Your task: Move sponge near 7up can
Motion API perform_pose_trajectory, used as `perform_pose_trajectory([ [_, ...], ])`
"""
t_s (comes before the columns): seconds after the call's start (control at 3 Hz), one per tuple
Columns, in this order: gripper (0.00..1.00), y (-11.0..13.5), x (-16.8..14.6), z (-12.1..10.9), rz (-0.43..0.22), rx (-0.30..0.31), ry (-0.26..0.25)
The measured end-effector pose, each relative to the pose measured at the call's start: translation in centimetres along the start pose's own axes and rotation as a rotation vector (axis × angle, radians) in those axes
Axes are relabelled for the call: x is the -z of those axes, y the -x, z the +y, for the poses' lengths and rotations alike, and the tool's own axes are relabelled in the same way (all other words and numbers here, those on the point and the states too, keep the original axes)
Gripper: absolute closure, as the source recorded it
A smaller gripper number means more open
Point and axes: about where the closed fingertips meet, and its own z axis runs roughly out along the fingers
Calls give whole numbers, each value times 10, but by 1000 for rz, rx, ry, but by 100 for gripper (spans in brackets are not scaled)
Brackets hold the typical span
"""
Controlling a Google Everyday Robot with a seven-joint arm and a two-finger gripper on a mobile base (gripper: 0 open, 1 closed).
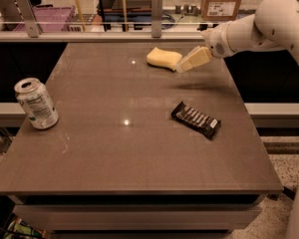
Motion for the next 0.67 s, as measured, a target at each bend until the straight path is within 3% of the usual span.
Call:
perform_pose_trajectory([
  [0.67,0,-4,-41,4,-29,-23,119],
])
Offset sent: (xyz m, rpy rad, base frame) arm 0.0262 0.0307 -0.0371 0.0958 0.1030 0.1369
